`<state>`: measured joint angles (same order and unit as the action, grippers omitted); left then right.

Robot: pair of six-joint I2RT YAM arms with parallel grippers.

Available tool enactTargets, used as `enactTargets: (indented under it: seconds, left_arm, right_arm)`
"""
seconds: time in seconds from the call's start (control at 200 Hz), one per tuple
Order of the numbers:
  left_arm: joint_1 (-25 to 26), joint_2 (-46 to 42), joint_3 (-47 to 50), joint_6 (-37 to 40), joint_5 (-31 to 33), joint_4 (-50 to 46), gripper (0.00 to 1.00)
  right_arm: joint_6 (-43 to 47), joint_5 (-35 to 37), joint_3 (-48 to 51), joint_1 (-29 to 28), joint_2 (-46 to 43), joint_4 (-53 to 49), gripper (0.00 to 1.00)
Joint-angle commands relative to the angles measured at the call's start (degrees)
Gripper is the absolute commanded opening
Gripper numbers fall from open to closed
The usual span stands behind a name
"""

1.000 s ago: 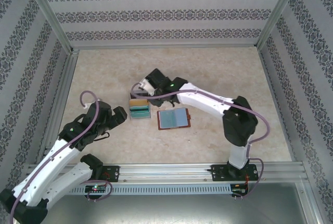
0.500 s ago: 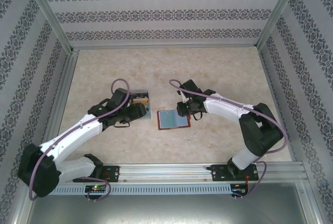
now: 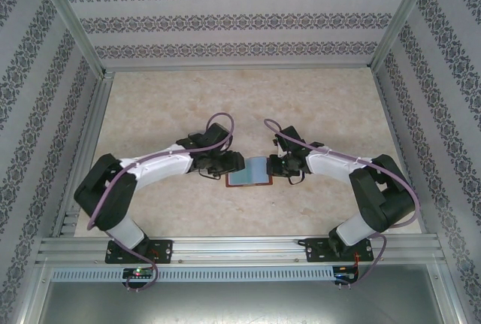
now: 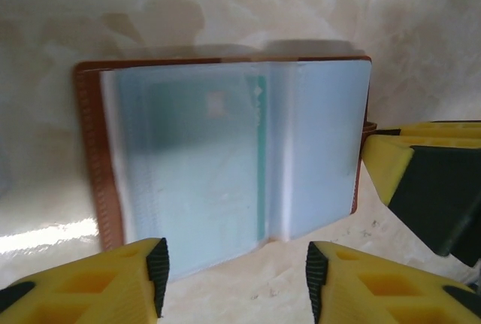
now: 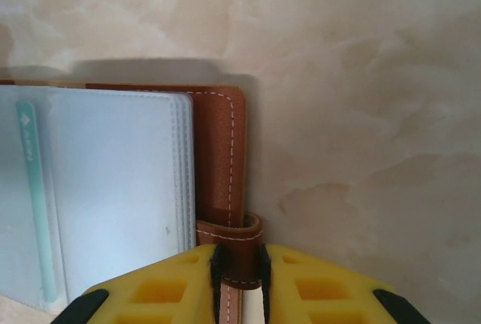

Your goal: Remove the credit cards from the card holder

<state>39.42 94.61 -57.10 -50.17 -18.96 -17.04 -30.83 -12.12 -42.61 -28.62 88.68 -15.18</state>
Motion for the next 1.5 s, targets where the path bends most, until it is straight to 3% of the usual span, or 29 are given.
enactTargets:
  seconds: [0.0,0.42,0.859,1.059,1.249,1.444,1.494]
  left_arm:
    - [0.66,3.15,-3.19,1.96,-2.40,1.26,0.49]
    - [0.66,6.70,-6.31,2.88,5.58,-8.30,0.46]
    - [0.66,9.70,-6.63,3.24,4.14,-7.93,0.46]
    - [0.66,9.09,-5.39,2.83,0.03,-2.56,0.48]
    - [0.66,8.44,-4.71,2.62,-3.54,2.36,0.59]
    - [0.66,8.75,-4.52,2.32,-6.21,5.04,0.80]
    - [0.66,8.53,-4.50,2.40,-6.97,5.92,0.81]
  right_arm:
    - [-2.50,-2.46,1.87,0.16,0.01,2.56,0.24]
    - [-3.20,-2.77,3.06,0.10,-0.48,3.42,0.24]
    - [-3.54,-3.08,2.62,-0.29,0.18,3.75,0.24]
    - [-3.76,-3.09,2.71,-0.38,0.57,4.01,0.24]
    - [-3.89,-3.26,2.51,-0.54,1.05,4.27,0.24]
    - [-3.91,-3.20,2.53,-0.56,1.14,4.26,0.24]
    - [-3.98,-3.17,2.62,-0.49,1.14,4.27,0.24]
